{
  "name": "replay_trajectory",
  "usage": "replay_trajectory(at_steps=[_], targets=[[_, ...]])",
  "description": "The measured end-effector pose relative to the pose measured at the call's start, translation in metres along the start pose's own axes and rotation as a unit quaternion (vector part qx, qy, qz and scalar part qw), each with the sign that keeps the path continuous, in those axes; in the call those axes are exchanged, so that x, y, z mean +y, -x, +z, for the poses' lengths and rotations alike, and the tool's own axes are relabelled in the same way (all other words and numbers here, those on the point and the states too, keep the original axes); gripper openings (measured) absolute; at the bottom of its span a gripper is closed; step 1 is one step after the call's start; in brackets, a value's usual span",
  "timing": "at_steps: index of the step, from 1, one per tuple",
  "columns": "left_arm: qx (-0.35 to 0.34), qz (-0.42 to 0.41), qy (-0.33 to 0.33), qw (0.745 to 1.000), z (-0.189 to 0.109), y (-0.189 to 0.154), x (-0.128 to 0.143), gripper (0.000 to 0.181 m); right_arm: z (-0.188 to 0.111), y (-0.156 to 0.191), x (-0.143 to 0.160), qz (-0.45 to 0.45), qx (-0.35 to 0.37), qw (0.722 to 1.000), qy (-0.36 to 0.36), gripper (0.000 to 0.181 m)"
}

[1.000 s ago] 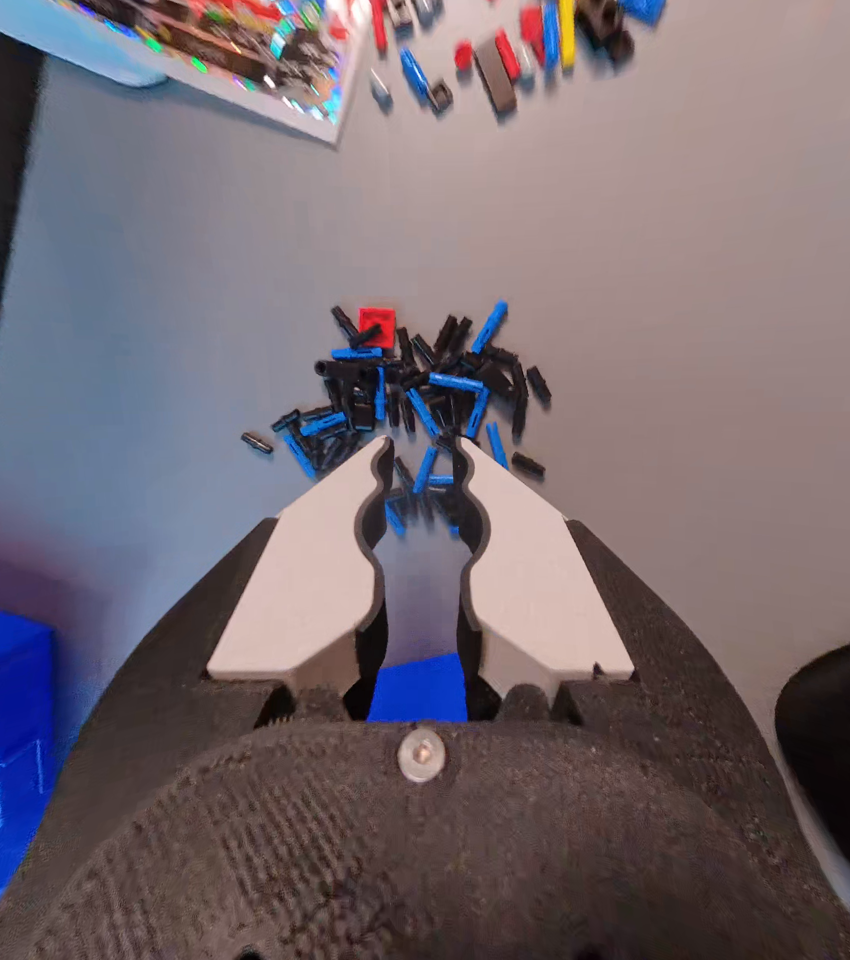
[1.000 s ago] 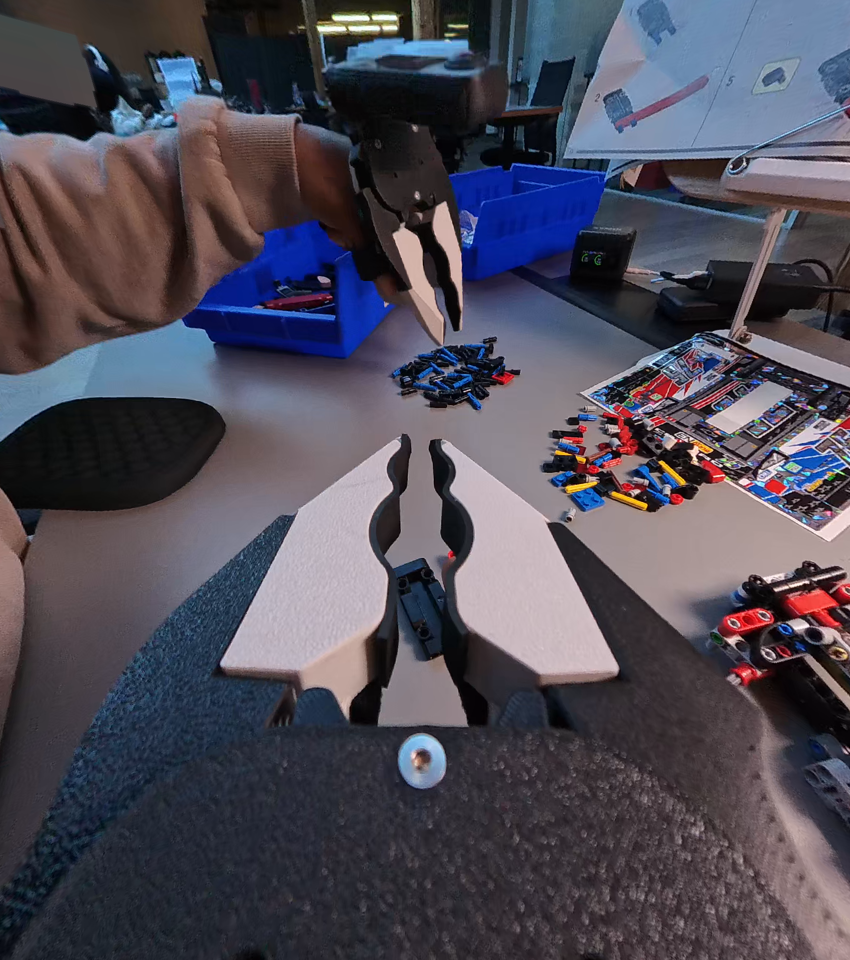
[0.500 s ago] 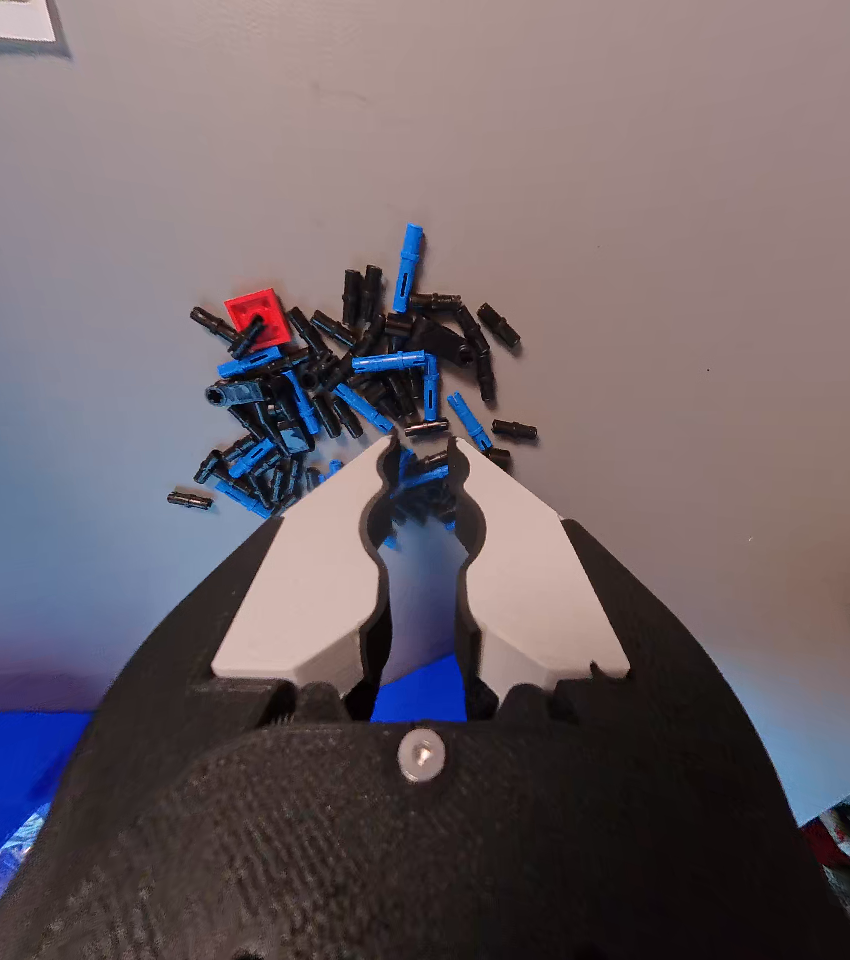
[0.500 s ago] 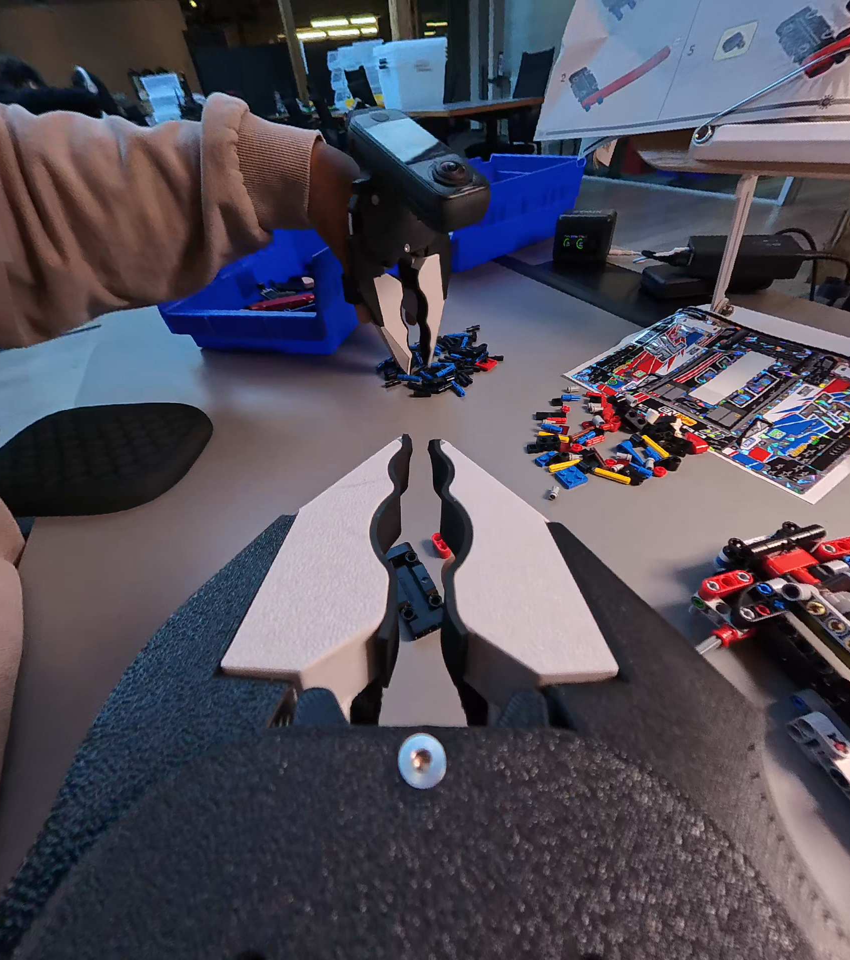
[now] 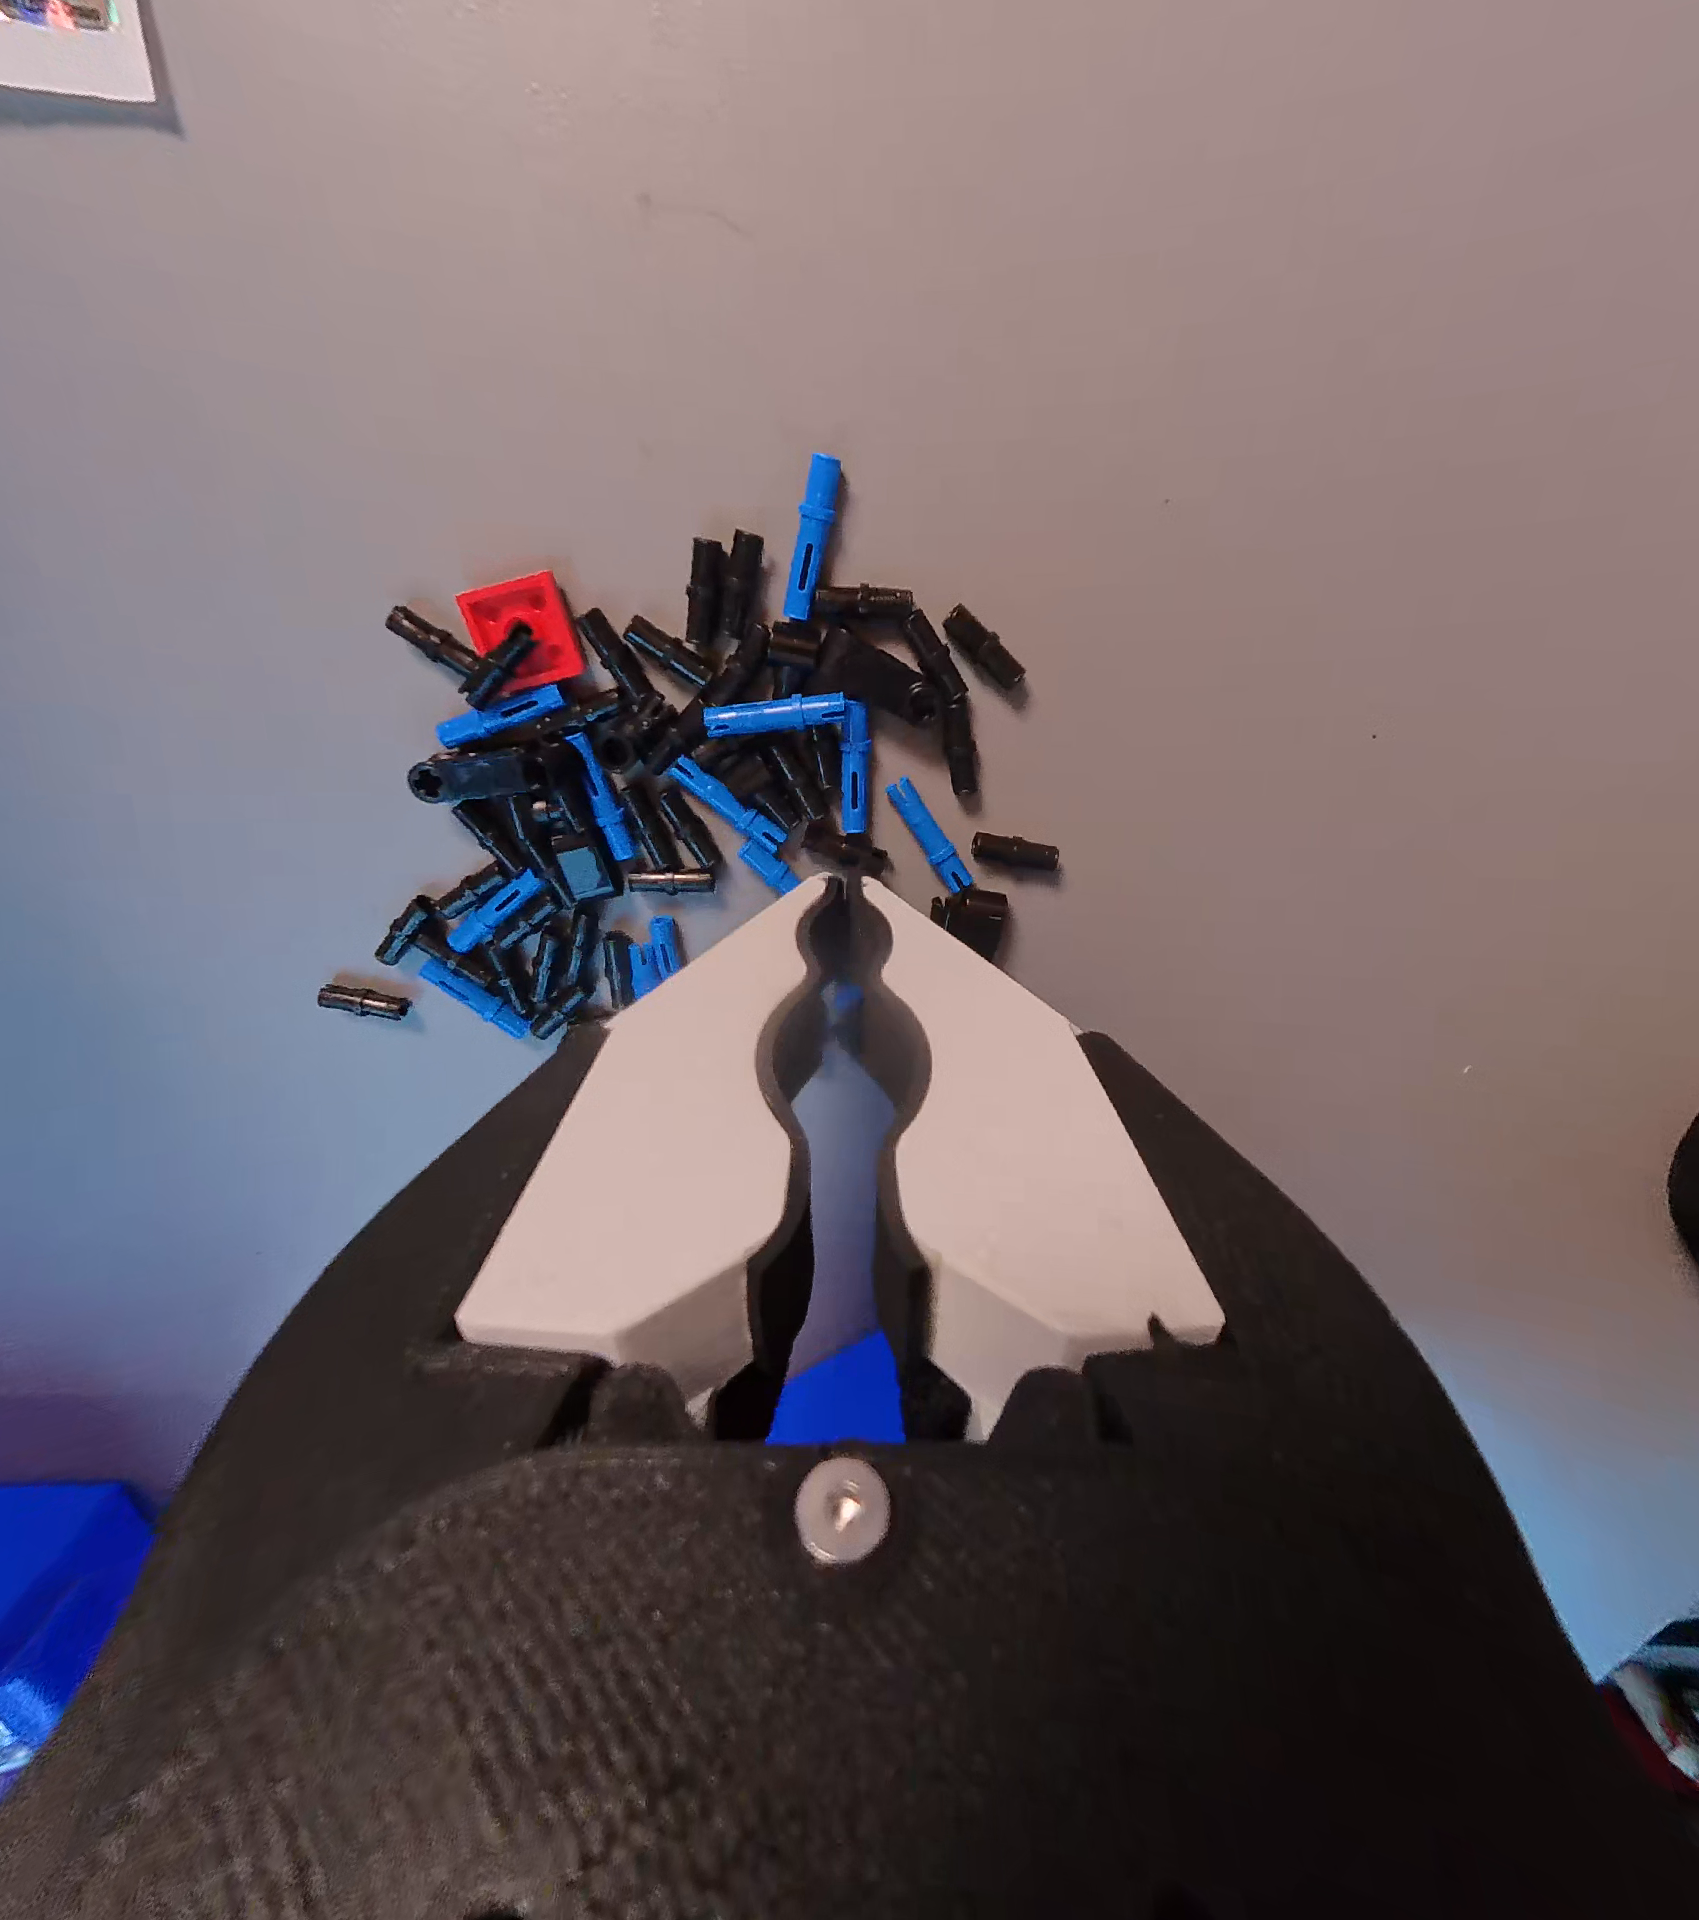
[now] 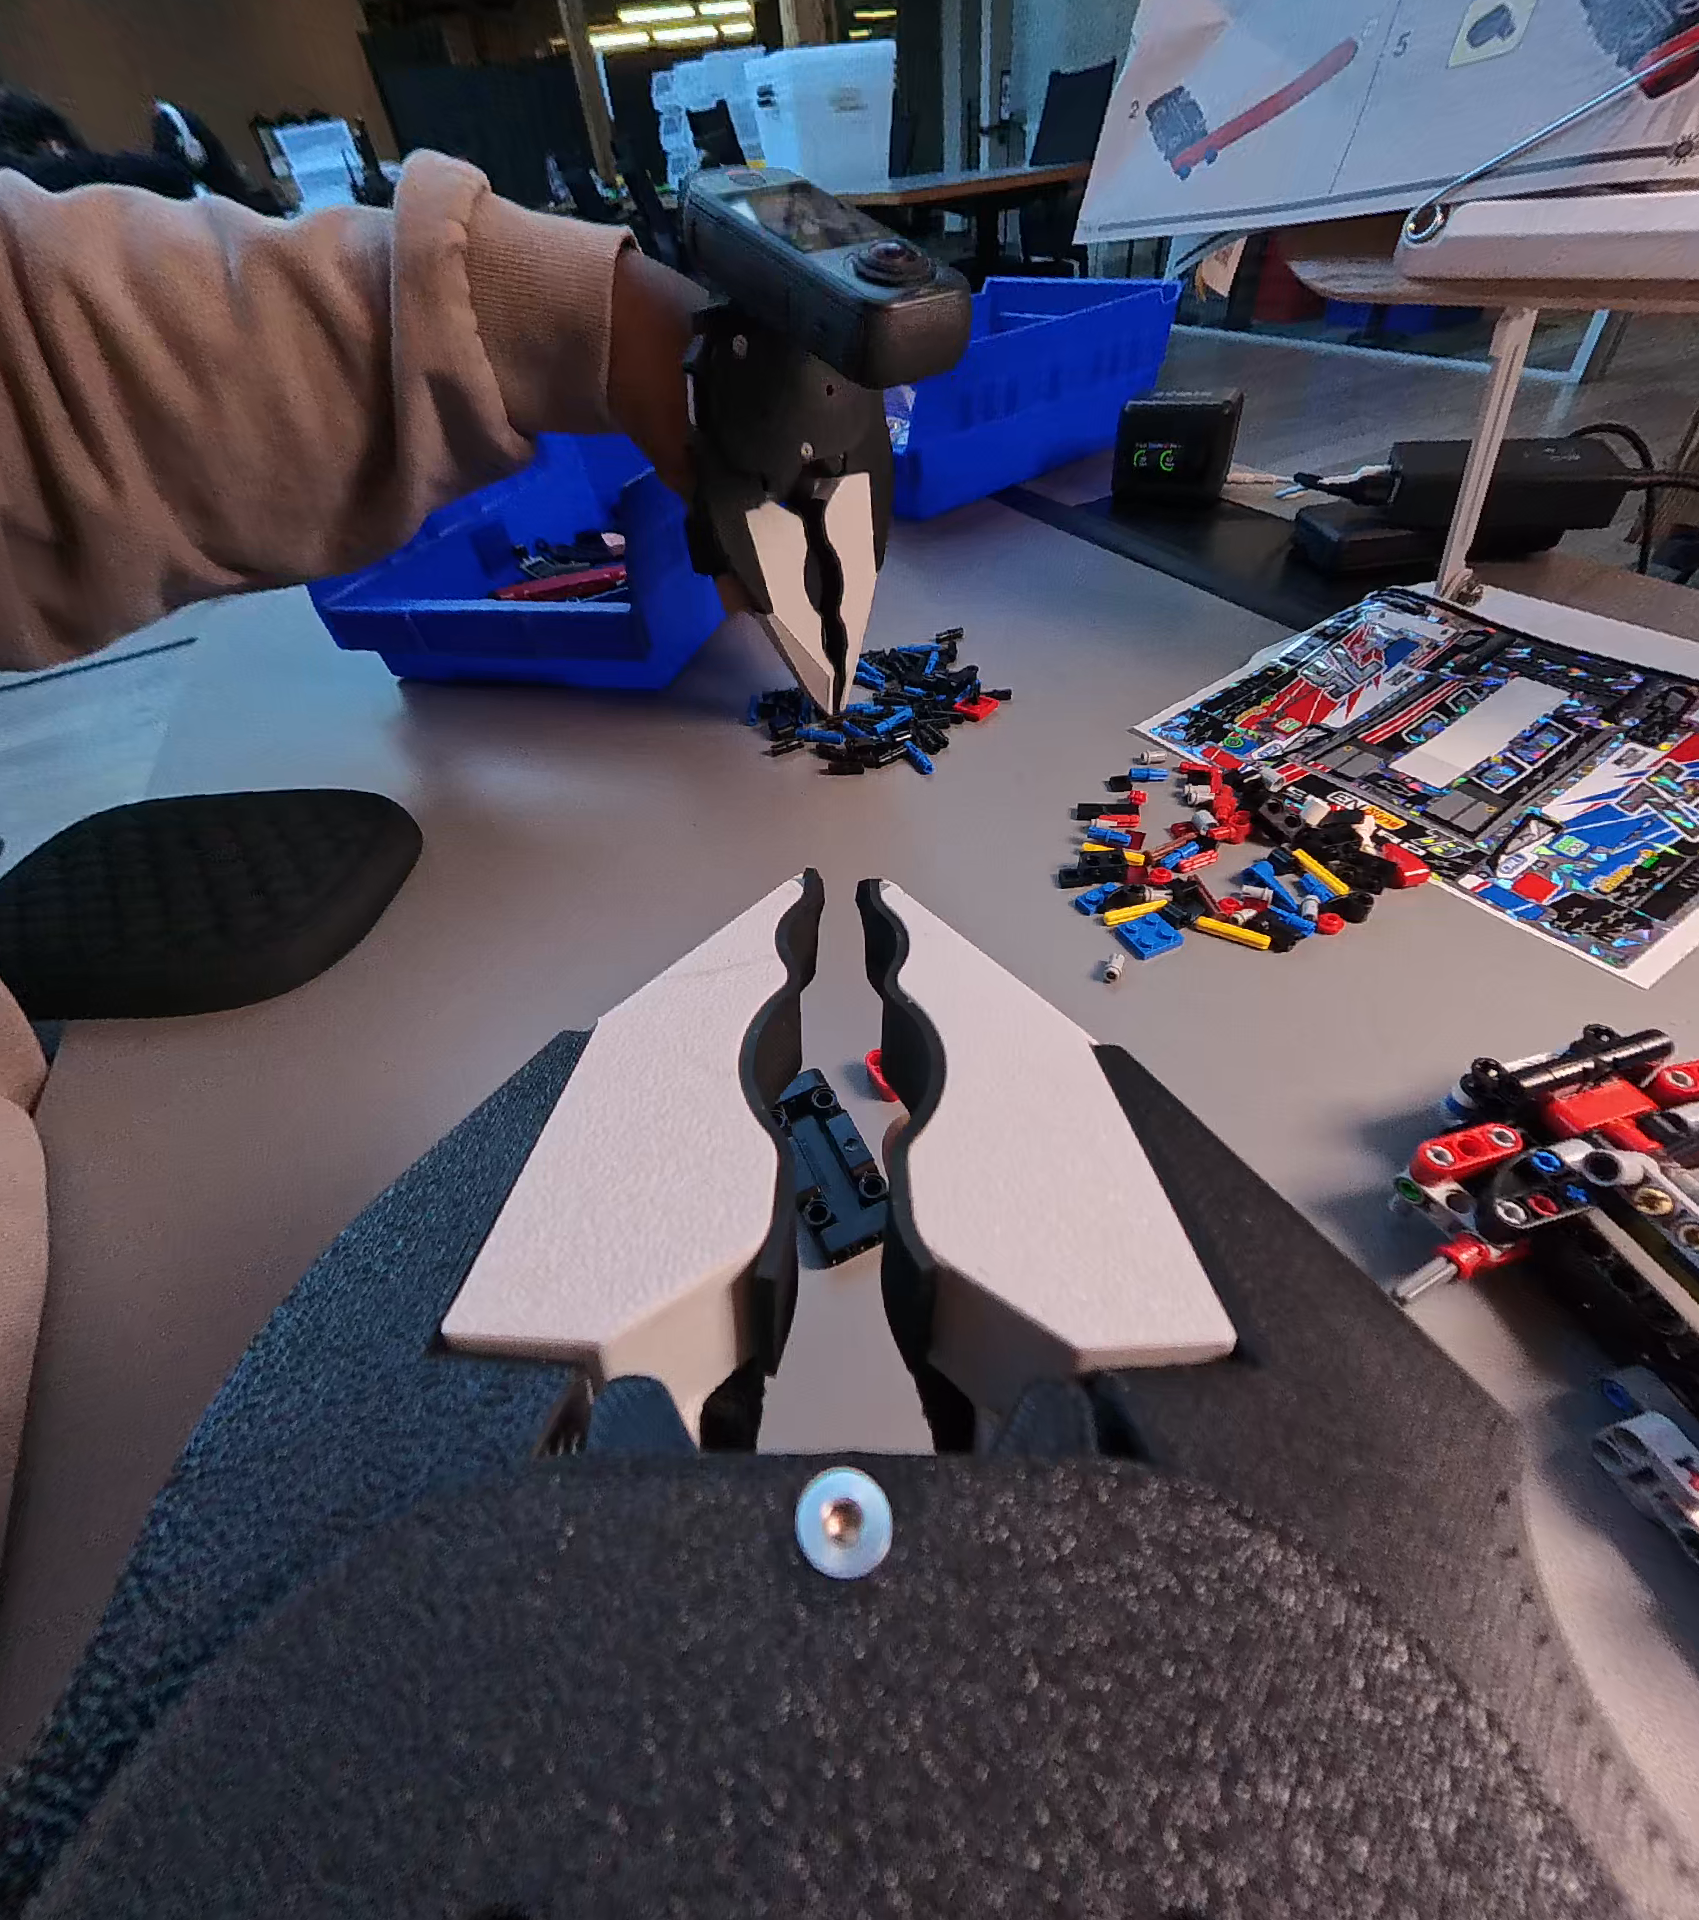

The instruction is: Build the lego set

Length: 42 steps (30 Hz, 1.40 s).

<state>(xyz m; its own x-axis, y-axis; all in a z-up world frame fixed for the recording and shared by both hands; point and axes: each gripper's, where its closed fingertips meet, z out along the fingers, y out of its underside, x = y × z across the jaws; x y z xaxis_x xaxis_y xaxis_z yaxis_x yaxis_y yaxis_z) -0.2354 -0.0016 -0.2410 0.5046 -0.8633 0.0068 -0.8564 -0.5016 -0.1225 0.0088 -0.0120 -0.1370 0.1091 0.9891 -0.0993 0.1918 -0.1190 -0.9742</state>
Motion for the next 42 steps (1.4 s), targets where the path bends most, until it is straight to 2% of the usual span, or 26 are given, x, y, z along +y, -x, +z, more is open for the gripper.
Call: replay_trajectory(at_steps=[5, 22, 24, 28, 31, 34, 37, 42], targets=[[0.028, -0.020, -0.016, 0.999, -0.003, -0.004, -0.004, 0.014, 0.001, 0.000, 0.001, 0.002, -0.002, 1.000, 0.003, 0.006], [0.001, -0.011, -0.002, 1.000, 0.002, 0.003, -0.006, 0.002, -0.001, -0.002, 0.002, 0.002, 0.004, 1.000, 0.003, 0.005], [-0.001, -0.015, -0.040, 0.999, -0.010, 0.001, -0.014, 0.002, -0.002, -0.002, 0.000, -0.003, 0.007, 1.000, 0.001, 0.006], [0.013, -0.014, -0.159, 0.987, -0.046, -0.020, -0.050, 0.002, 0.002, 0.002, -0.003, -0.017, 0.005, 1.000, -0.001, 0.006], [0.061, -0.004, -0.272, 0.960, -0.071, -0.058, -0.089, 0.003, 0.007, 0.011, -0.010, -0.020, -0.008, 1.000, -0.012, 0.006], [0.125, 0.018, -0.363, 0.923, -0.084, -0.107, -0.125, 0.003, 0.012, 0.025, -0.017, -0.031, -0.031, 0.999, -0.023, 0.008], [0.159, 0.041, -0.410, 0.897, -0.080, -0.146, -0.151, 0.003, 0.015, 0.044, -0.013, -0.022, -0.078, 0.997, -0.013, 0.015], [0.170, 0.060, -0.433, 0.883, -0.072, -0.179, -0.169, 0.003, 0.014, 0.062, -0.007, -0.008, -0.120, 0.993, -0.004, 0.012]])
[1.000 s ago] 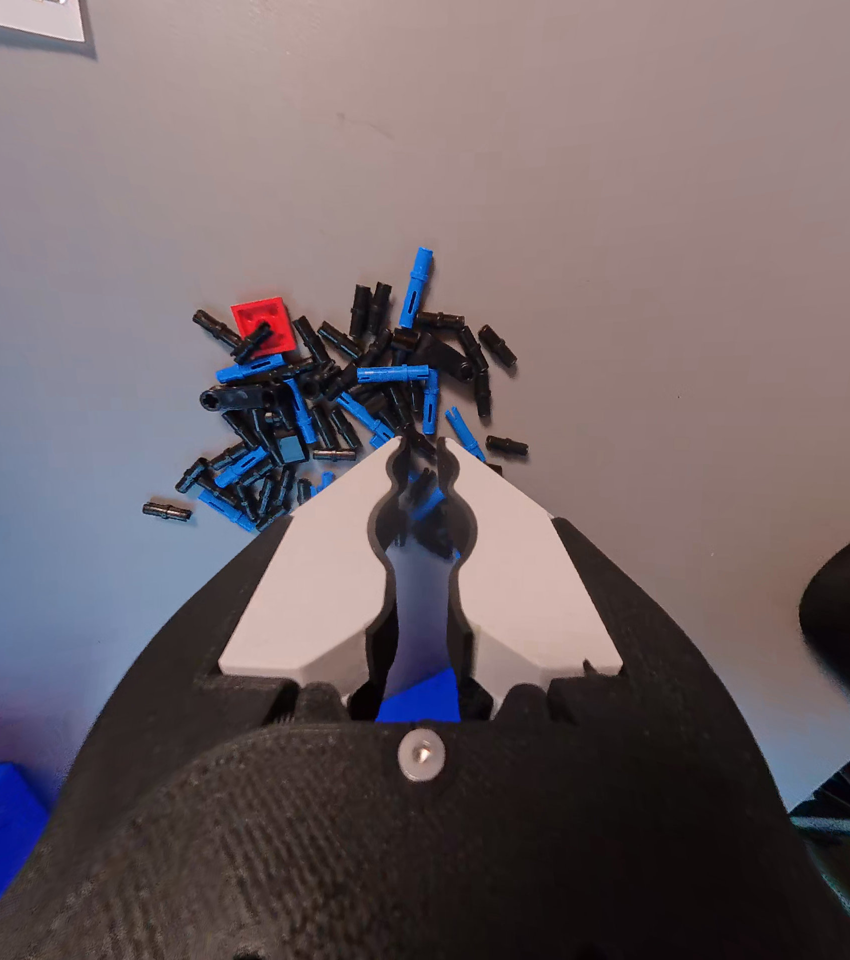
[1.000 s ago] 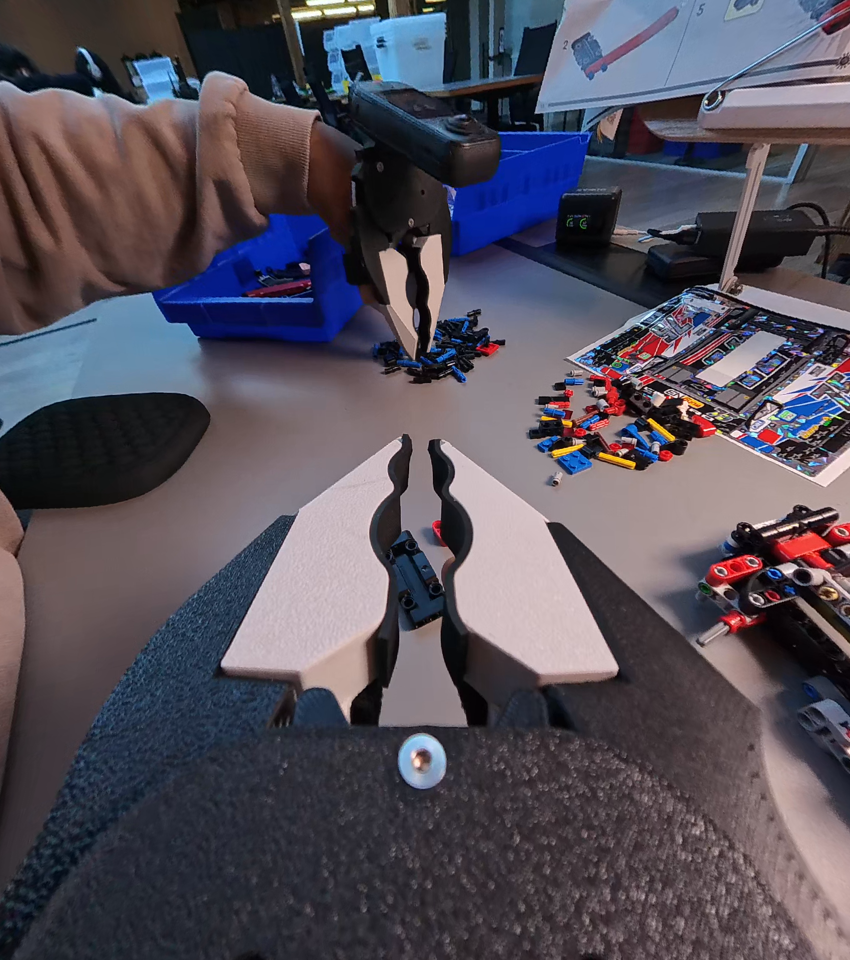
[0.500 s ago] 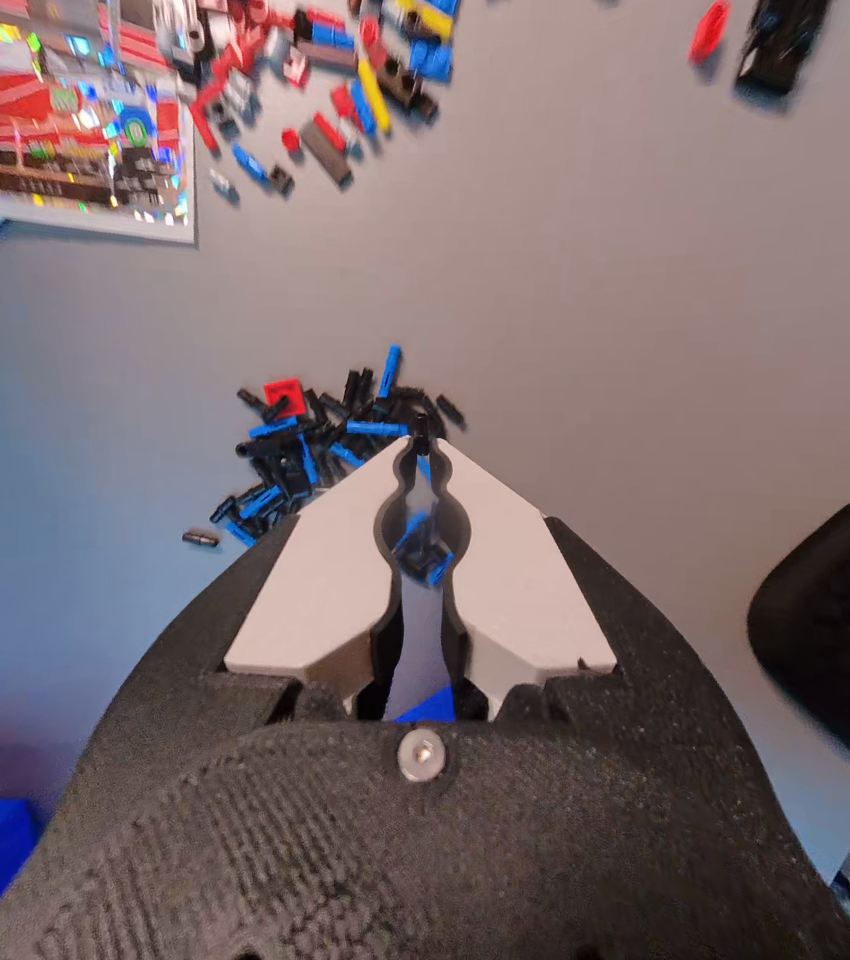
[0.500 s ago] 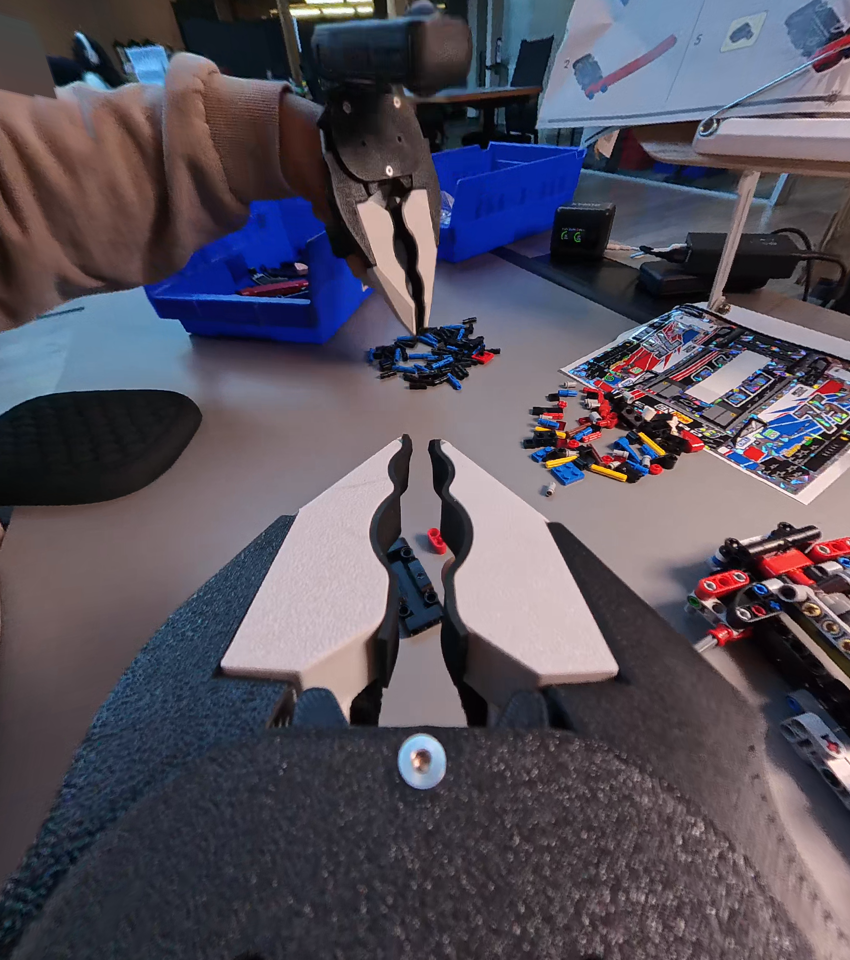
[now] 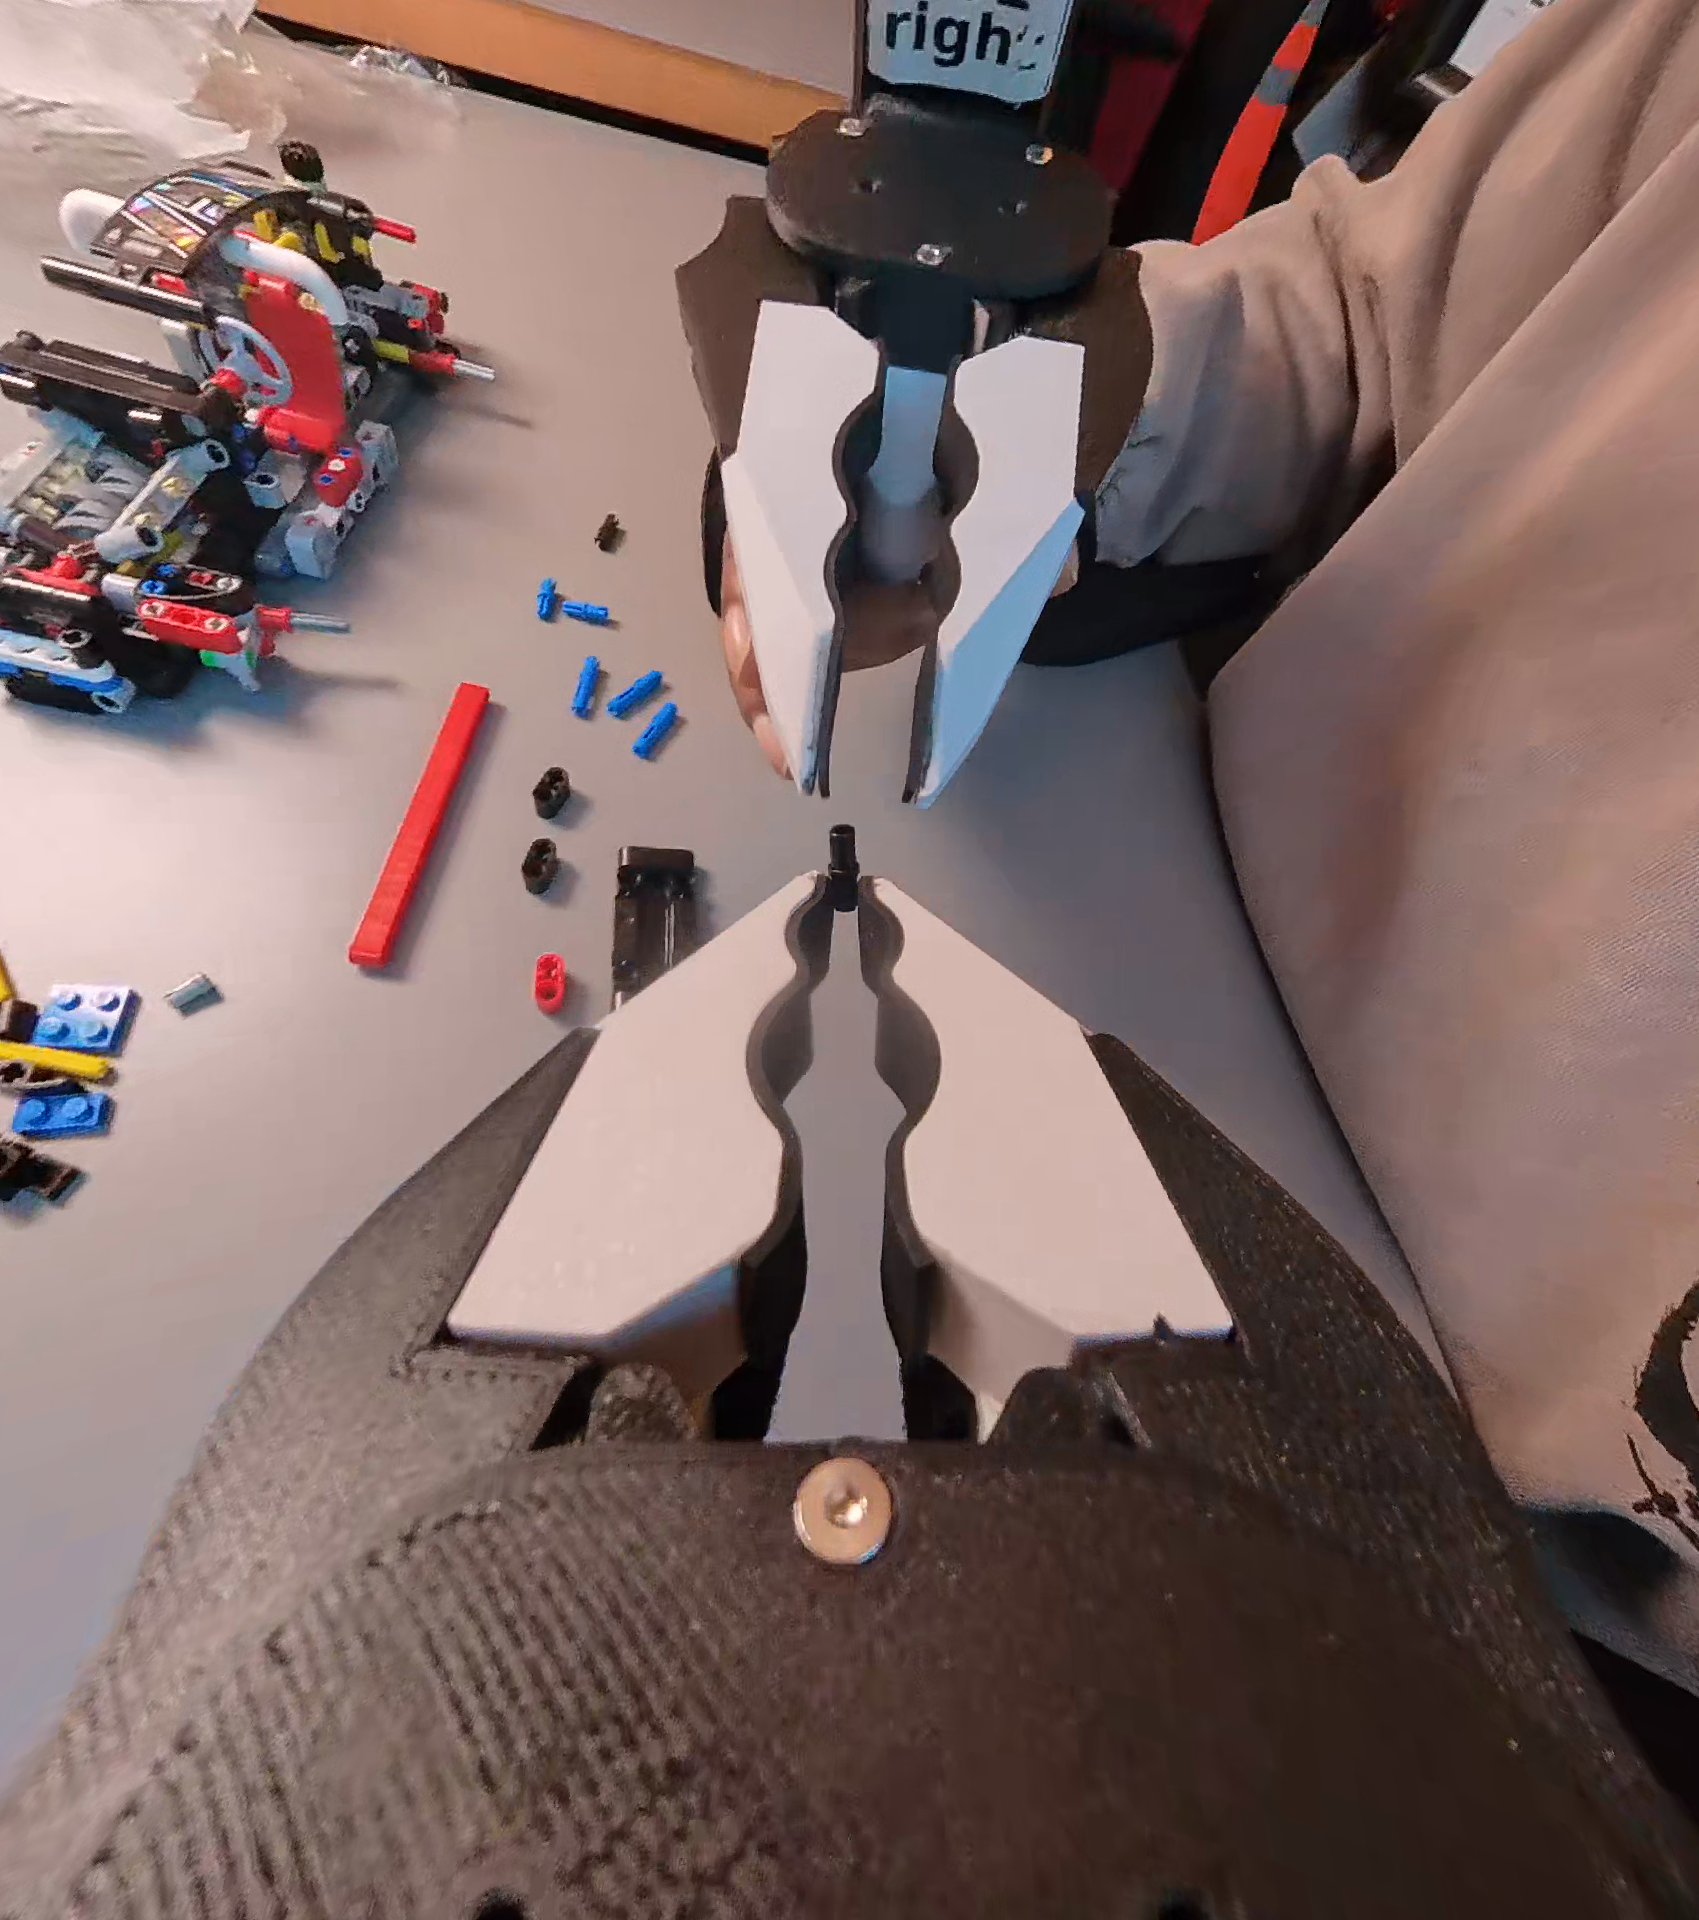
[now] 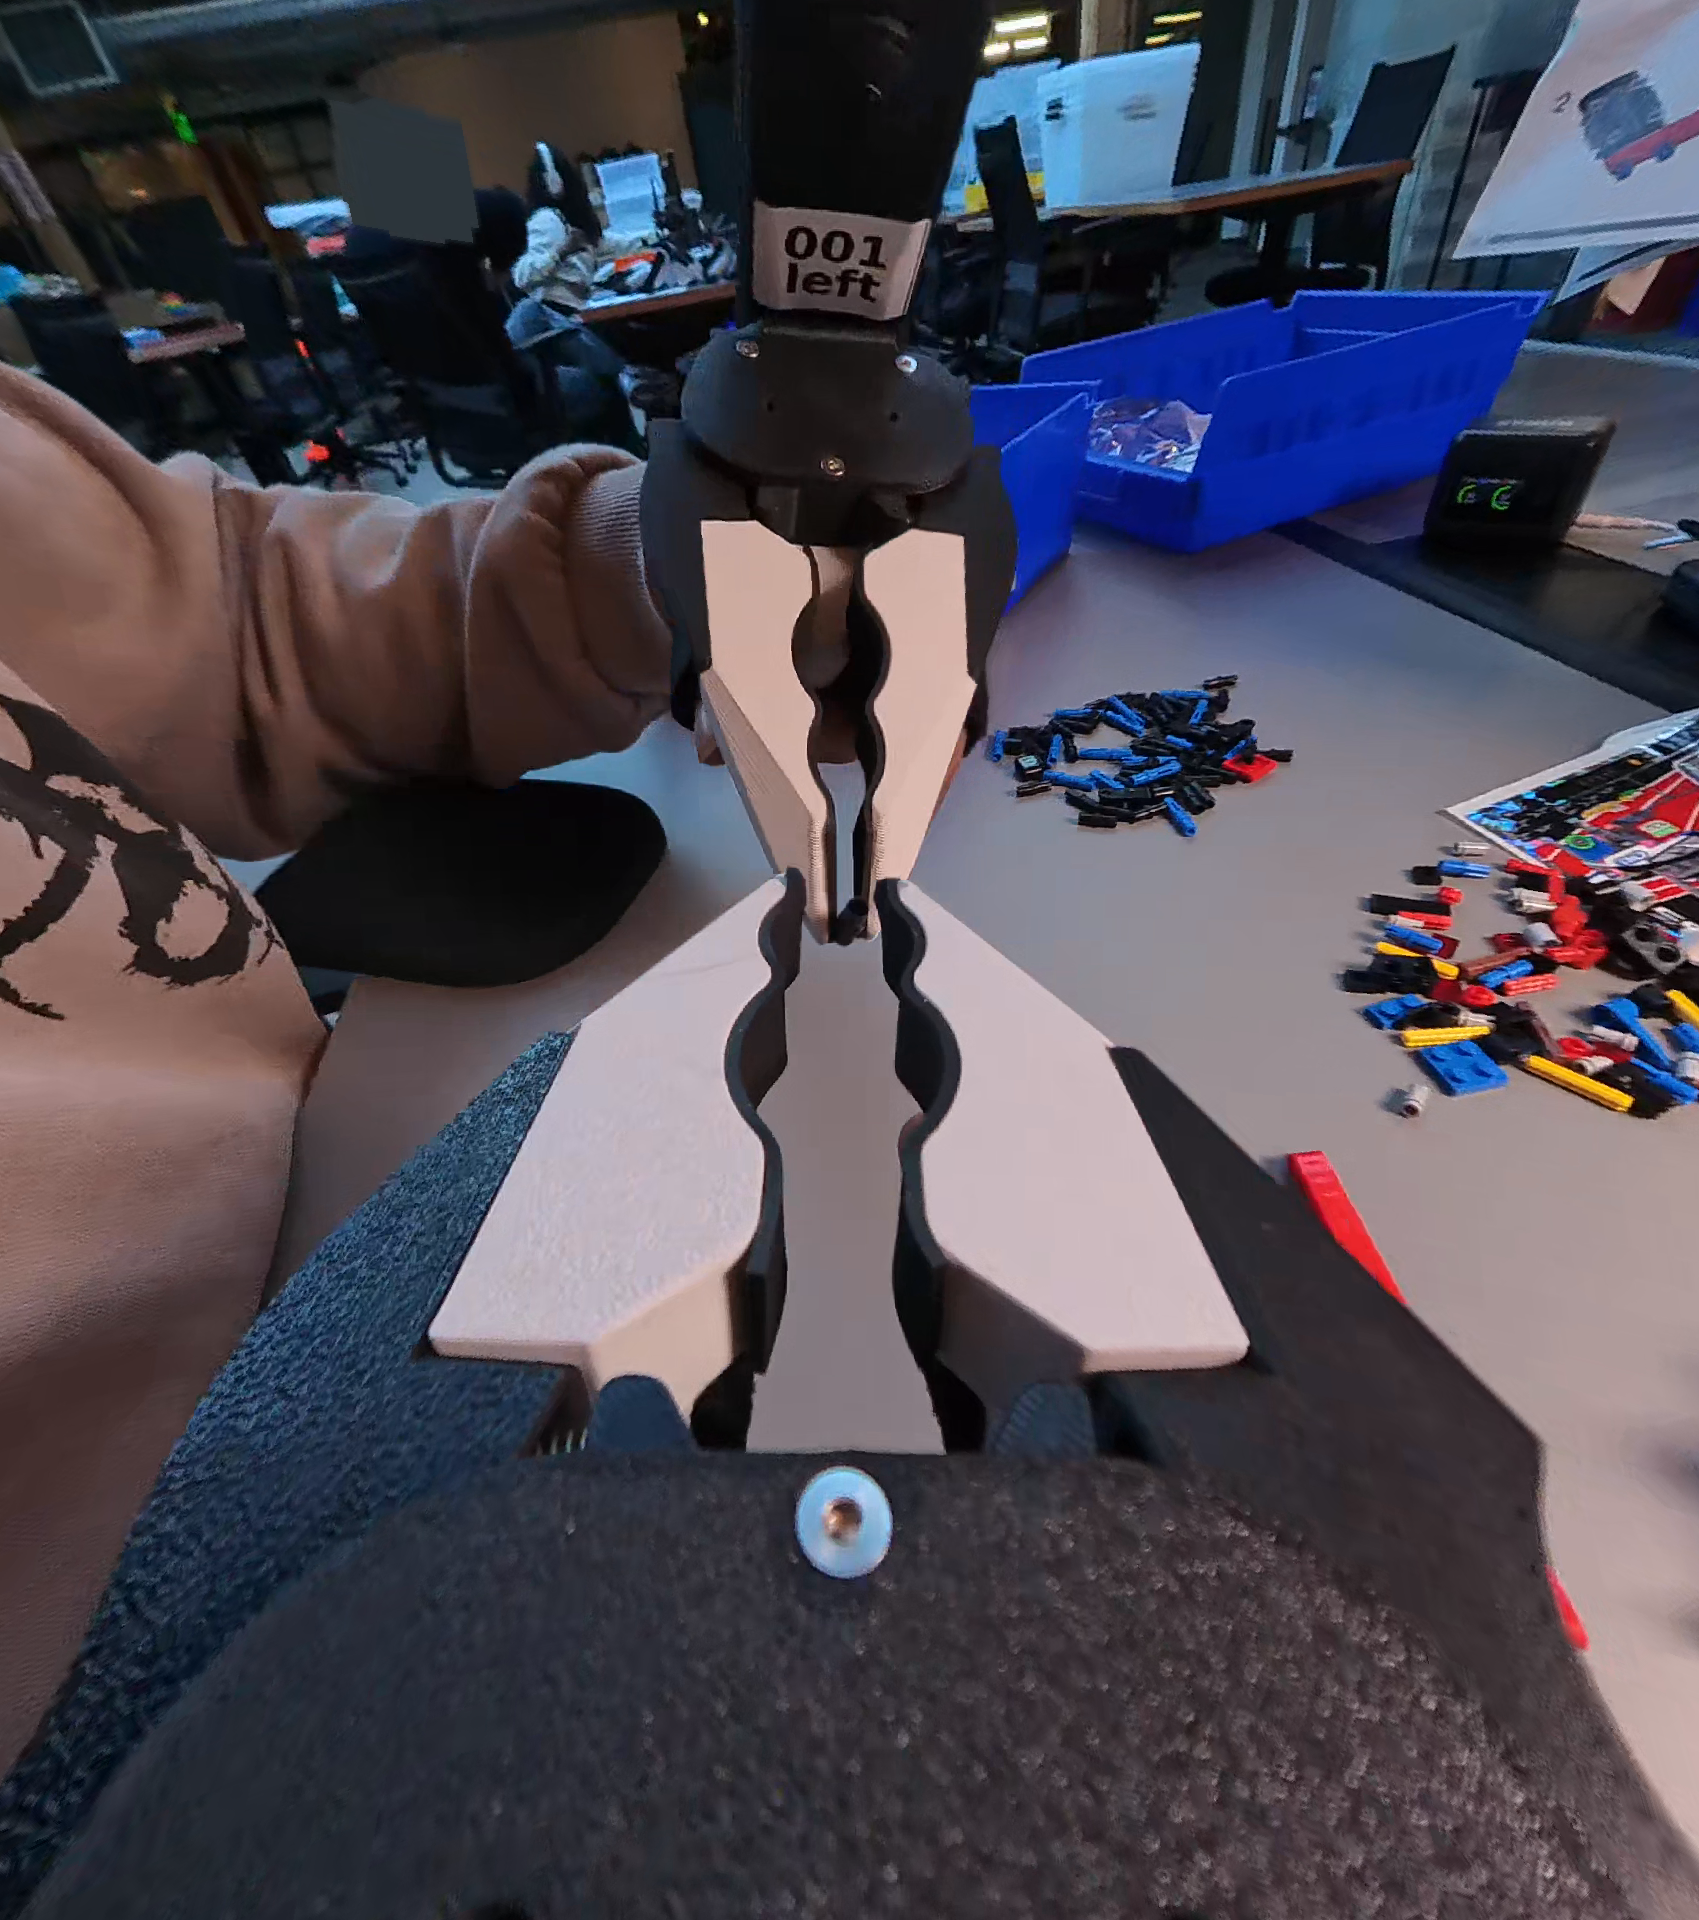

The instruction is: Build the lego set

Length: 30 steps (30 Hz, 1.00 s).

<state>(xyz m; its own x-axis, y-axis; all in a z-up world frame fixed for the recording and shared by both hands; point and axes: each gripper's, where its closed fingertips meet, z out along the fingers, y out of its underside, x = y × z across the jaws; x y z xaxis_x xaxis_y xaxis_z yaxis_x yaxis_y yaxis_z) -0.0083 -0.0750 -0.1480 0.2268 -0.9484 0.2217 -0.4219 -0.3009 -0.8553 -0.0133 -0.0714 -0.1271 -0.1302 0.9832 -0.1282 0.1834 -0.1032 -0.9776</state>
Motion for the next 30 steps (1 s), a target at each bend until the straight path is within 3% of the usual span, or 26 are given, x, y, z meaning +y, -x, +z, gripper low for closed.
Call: replay_trajectory(at_steps=[14, 16, 18, 20, 23, 26, 30], targets=[[-0.021, 0.036, -0.003, 0.999, -0.003, -0.019, -0.012, 0.003, 0.001, 0.017, -0.002, -0.010, -0.021, 1.000, 0.007, 0.002], [-0.049, 0.024, -0.022, 0.998, -0.007, -0.013, -0.015, 0.008, -0.011, 0.011, -0.008, -0.030, -0.005, 0.999, 0.010, 0.002], [-0.105, 0.008, -0.049, 0.993, -0.017, 0.000, -0.016, 0.017, -0.040, -0.016, -0.014, -0.031, 0.054, 0.998, 0.018, 0.002], [-0.167, -0.023, -0.083, 0.982, -0.033, 0.014, -0.012, 0.019, -0.079, -0.054, 0.002, -0.021, 0.141, 0.987, 0.069, 0.002], [-0.256, -0.068, -0.146, 0.953, -0.053, 0.038, 0.000, 0.022, -0.129, -0.094, 0.055, -0.040, 0.251, 0.950, 0.180, 0.002], [-0.284, -0.107, -0.211, 0.929, -0.061, 0.054, 0.007, 0.023, -0.145, -0.104, 0.094, -0.024, 0.279, 0.931, 0.233, 0.002], [-0.296, -0.106, -0.229, 0.921, -0.064, 0.062, 0.010, 0.027, -0.152, -0.110, 0.110, -0.037, 0.309, 0.910, 0.272, 0.002]])
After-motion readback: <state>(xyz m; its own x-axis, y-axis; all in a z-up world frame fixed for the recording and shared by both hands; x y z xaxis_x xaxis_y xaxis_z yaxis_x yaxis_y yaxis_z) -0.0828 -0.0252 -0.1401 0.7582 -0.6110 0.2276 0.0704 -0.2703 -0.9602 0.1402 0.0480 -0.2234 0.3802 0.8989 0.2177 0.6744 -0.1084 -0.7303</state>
